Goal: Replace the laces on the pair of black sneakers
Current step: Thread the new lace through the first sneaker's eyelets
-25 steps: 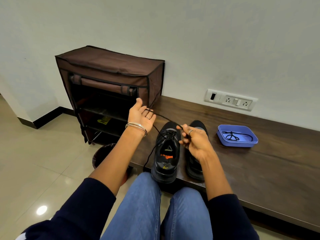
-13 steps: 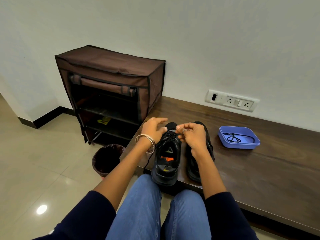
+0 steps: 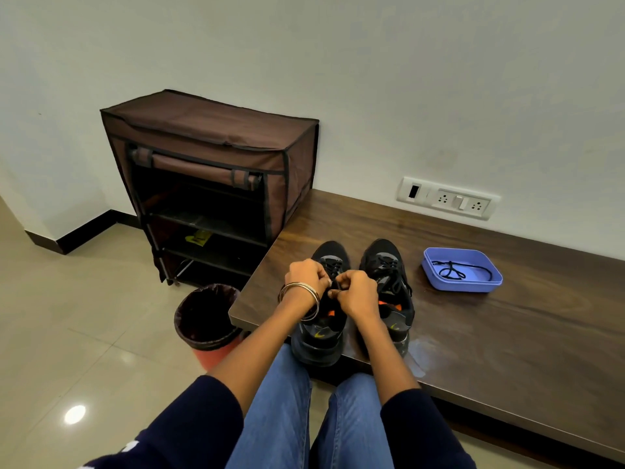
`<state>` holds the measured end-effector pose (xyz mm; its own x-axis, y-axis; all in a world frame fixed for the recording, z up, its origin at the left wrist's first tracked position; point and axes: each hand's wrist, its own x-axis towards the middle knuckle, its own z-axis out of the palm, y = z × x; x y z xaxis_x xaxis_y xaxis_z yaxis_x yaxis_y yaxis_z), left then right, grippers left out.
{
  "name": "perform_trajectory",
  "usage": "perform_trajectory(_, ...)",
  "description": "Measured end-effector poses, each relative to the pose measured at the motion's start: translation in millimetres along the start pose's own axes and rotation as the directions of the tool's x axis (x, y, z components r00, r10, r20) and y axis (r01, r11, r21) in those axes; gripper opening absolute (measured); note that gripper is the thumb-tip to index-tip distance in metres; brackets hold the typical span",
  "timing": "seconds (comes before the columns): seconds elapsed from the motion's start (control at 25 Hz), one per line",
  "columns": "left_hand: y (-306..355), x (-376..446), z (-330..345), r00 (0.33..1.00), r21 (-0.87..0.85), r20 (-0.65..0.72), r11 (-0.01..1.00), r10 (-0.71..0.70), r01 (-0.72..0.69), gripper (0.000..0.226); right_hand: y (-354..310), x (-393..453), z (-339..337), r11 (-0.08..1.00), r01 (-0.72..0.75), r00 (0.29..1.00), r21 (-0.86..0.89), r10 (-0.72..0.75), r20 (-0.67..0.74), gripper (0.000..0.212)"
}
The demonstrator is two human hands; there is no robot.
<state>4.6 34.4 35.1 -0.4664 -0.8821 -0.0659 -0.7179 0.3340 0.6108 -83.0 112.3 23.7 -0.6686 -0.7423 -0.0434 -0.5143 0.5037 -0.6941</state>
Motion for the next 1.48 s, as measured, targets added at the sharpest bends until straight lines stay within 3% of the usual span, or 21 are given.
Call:
perform_trajectory(0.16, 10, 2, 13, 1.000, 0.147, -0.018, 0.989, -0.002, 0.005, 0.021, 1, -1, 2, 0.997, 0.032, 0.996, -0.064, -0.037, -0.078, 0.008)
perform_trajectory(0.36, 10, 0, 19, 1.000, 0.052, -0.017, 0.998, -0.023, 0.024, 0.021, 5, 0, 2, 0.999, 0.025, 0.996, -0.044, -0.028, -0.084, 0.006)
perform_trajectory(0.48, 8, -1, 21, 0.993, -0.119, -0.002, 0.986, -0.118, 0.117, 0.017, 10, 3, 0, 0.998, 0.065, 0.997, -0.027, -0.066, -0.038, 0.006)
perform_trajectory(0.64, 13, 1, 23, 0.968, -0.216, 0.041, 0.944, -0.246, 0.249, 0.011, 18, 5, -8, 0.994, 0.063, 0.997, 0.091, -0.065, 0.030, 0.019)
perform_trajectory(0.72, 15, 2, 24, 0.961, -0.213, 0.064, 0.937, -0.268, 0.276, 0.019, 20, 8, -7, 0.990, 0.021, 1.000, 0.138, -0.023, 0.015, 0.024)
perform_trajectory(0.92, 10, 1, 20, 0.975, -0.186, 0.085, 0.958, -0.204, 0.217, 0.019, 13, 17, -1, 0.996, -0.054, 0.998, 0.074, 0.055, -0.014, 0.015)
perform_trajectory(1.08, 7, 0, 18, 0.980, -0.151, 0.173, 0.980, -0.099, 0.126, 0.034, 10, 19, -4, 0.996, -0.037, 0.997, 0.081, 0.031, 0.077, 0.008)
perform_trajectory(1.2, 0, -4, 15, 0.966, -0.085, 0.260, 0.996, 0.000, 0.023, 0.025, 4, 23, -13, 0.996, -0.059, 0.986, 0.066, 0.048, 0.160, 0.014)
perform_trajectory(1.36, -6, -15, 18, 0.989, -0.132, 0.148, 0.991, 0.003, 0.017, 0.064, 5, 31, -20, 0.970, -0.208, 0.962, 0.129, 0.179, 0.204, 0.028)
perform_trajectory(1.44, -5, -17, 21, 0.995, -0.022, 0.092, 0.999, 0.047, -0.045, 0.059, -1, 27, -27, 0.969, -0.185, 0.980, 0.165, 0.169, 0.109, 0.027)
perform_trajectory(1.48, -4, -18, 22, 0.995, 0.027, 0.073, 0.997, 0.064, -0.066, 0.054, -6, 22, -35, 0.941, -0.177, 0.984, 0.289, 0.170, 0.052, 0.027)
